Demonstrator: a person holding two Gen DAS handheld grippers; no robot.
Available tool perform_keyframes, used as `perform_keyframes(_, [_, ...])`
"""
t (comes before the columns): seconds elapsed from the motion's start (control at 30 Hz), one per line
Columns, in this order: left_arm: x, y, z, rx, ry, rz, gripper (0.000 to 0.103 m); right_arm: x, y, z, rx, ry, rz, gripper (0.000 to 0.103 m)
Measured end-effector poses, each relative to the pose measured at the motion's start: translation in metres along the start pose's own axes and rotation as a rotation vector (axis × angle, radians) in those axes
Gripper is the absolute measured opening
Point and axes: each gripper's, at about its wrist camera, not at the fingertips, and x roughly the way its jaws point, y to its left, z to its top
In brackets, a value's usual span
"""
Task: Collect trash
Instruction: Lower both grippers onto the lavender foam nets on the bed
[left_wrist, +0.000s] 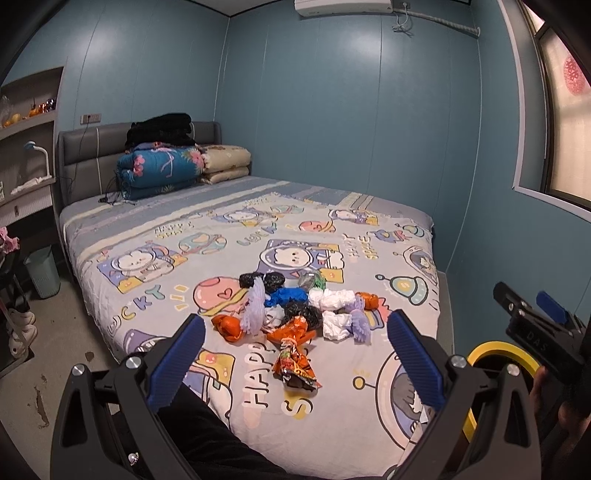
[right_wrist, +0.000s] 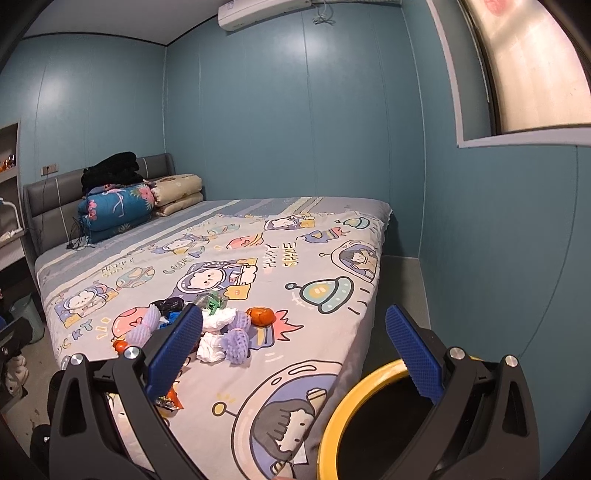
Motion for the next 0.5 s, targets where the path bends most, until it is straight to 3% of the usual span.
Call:
perform_keyframes(0.2, [0.032, 0.015, 0.0, 0.001, 0.121, 0.004, 0.095, 0.044, 0.012, 0.014, -0.033, 0.148, 0.089, 0.095])
perform_keyframes(0.3, [0.064, 0.034, 0.004, -0.007, 0.236, 0.009, 0.095, 0.068, 0.02, 0.018, -0.045, 0.23, 0.111, 0.095])
perform_keyframes(0.5, [0.12, 0.056, 0.014, 0.062, 0.4, 0.056, 0.095, 0.132, 0.037, 0.017, -0.095, 0.469, 0.186, 0.095])
